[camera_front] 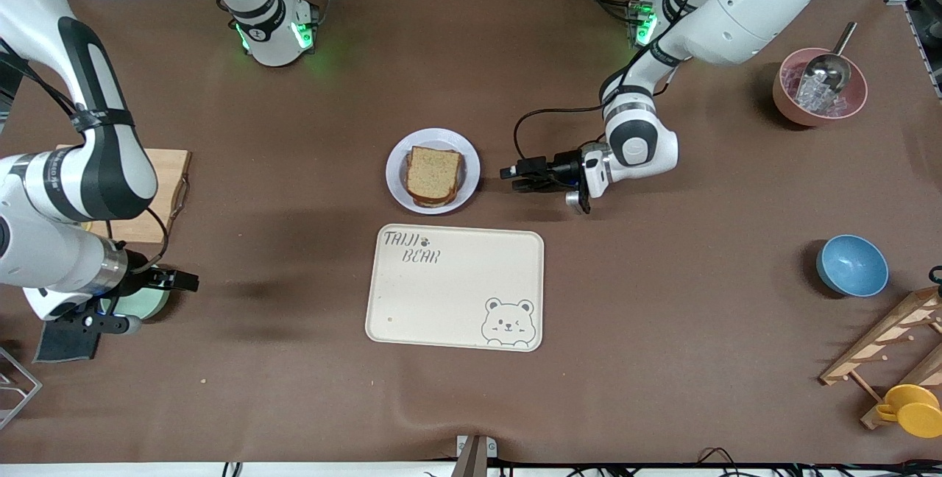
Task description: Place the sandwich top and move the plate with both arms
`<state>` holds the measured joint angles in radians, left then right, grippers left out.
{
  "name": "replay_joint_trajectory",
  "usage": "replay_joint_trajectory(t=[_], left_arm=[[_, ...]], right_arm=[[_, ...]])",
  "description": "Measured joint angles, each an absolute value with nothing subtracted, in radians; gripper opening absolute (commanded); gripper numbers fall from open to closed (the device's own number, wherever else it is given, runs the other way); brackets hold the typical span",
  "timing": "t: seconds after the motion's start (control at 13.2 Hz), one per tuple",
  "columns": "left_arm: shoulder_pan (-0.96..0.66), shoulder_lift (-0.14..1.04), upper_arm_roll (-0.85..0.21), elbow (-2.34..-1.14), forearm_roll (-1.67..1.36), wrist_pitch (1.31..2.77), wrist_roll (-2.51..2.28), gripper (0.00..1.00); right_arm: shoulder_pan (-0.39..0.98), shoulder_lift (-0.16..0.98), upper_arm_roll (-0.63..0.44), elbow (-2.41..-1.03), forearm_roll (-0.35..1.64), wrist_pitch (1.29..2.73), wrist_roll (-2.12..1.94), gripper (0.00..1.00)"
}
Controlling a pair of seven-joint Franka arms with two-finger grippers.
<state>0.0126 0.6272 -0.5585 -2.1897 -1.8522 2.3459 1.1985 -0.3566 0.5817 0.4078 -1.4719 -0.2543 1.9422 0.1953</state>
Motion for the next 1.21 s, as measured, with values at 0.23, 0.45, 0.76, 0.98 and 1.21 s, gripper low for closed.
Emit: replay_joint_trajectory(t=[0.23,0.45,0.76,0.98,1.21], left_arm=[[0.003,0.654,-0.560,-2.178,-1.889,2.314,1.290,0.82],[-0.006,0.672,-0.560,-2.162,-1.890,2.307,1.323,0.73],[-0.031,0.708,-0.560,-2.131,-1.890,2.306,1.360,0.69],[-0.038,0.742,-0.560,-2.116,-1.890,2.306,1.372,0.66],[-0.049,0.761,-0.560,-2.104,-1.890,2.306,1.375,0.61]], right_arm=[[-0.397,0.585,0.407,-1.548,-0.254,1.939,0.202,1.00],[-0.421,0.545,0.414,-1.616,-0.227,1.929,0.203,1.00],[-0.414,0.334,0.449,-1.671,-0.103,1.766,0.207,1.00],[-0.406,0.183,0.459,-1.668,-0.082,1.659,0.209,1.00],[-0.407,0.150,0.453,-1.628,-0.078,1.620,0.209,1.00]])
